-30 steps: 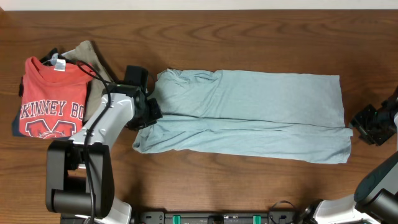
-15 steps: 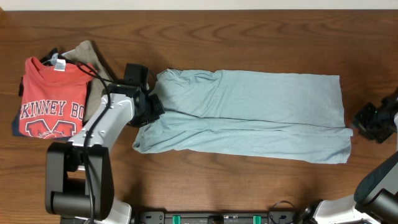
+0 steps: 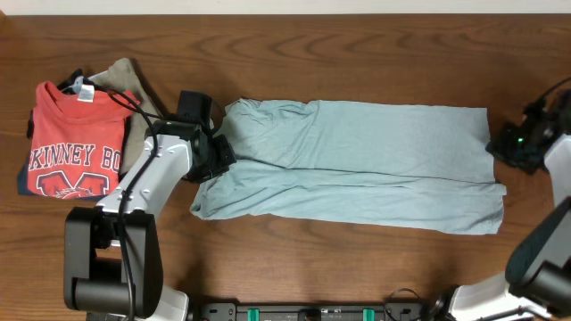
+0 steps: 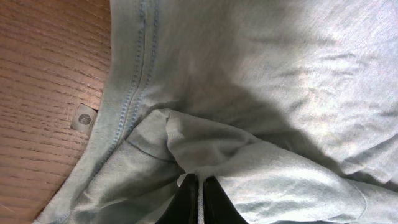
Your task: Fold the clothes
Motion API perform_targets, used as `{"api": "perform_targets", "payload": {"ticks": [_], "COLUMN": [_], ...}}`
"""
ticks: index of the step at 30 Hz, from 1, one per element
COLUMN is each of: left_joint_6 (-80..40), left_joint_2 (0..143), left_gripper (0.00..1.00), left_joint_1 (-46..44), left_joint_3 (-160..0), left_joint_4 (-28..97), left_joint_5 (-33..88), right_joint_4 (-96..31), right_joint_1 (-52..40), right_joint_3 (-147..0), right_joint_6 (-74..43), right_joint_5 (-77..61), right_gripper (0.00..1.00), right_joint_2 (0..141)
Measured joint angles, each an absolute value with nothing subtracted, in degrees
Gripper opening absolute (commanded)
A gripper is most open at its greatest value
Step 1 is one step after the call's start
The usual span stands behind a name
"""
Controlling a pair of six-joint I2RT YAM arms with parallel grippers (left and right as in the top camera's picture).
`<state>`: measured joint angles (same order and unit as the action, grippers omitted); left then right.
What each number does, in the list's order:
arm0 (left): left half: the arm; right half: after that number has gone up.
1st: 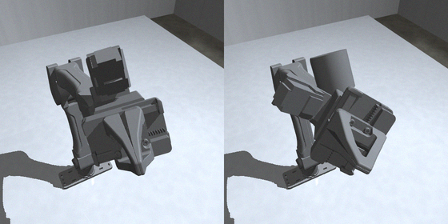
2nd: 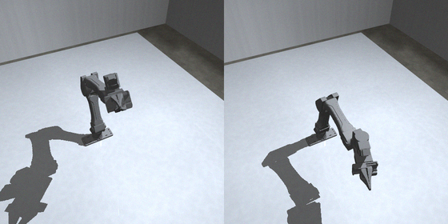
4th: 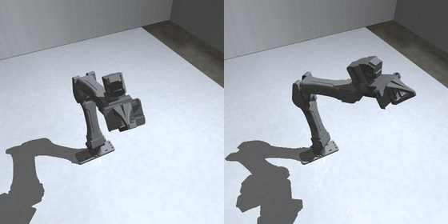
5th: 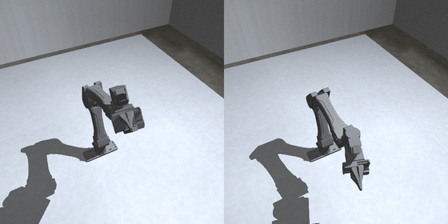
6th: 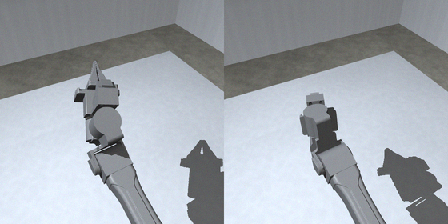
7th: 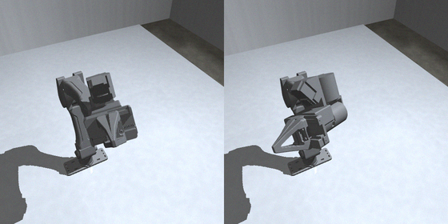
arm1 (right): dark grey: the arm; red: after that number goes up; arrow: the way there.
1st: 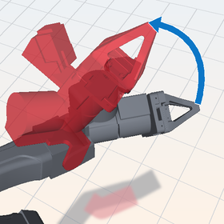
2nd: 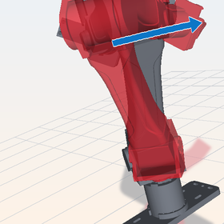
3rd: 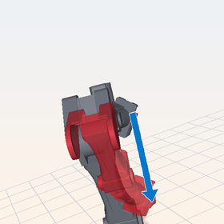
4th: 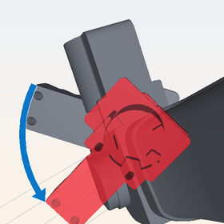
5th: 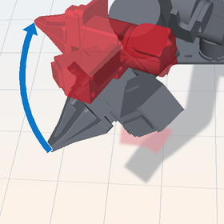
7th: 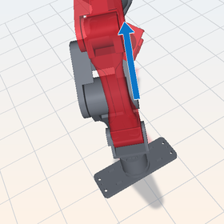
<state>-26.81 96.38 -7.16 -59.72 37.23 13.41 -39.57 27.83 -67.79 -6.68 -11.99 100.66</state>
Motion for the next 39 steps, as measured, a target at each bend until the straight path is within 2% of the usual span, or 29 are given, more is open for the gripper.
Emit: {"api": "perform_targets", "payload": {"ticks": [12,25,39], "left_joint_6": [-26.8,-26.8,-30.1], "left_joint_2": [96.4,96.4,96.4], "left_gripper": [0.06,0.06,0.06], "left_joint_1": [-7.1,-1.1,-0.8], "left_joint_3": [-59.7,-59.7,-59.7], "left_joint_4": [38.0,37.8,35.9], "left_joint_5": [13.4,13.6,13.3], "right_joint_4": [-37.5,-37.4,-37.4], "right_joint_1": [27.9,28.3,28.6], "right_joint_3": [-67.8,-68.3,-68.3], "right_joint_6": [-5.8,-7.4,-8.1], "right_joint_5": [-8.7,-3.1,-1.9], "right_gripper": [0.01,0.01,0.01], "right_joint_2": [110.8,111.0,111.0]}}
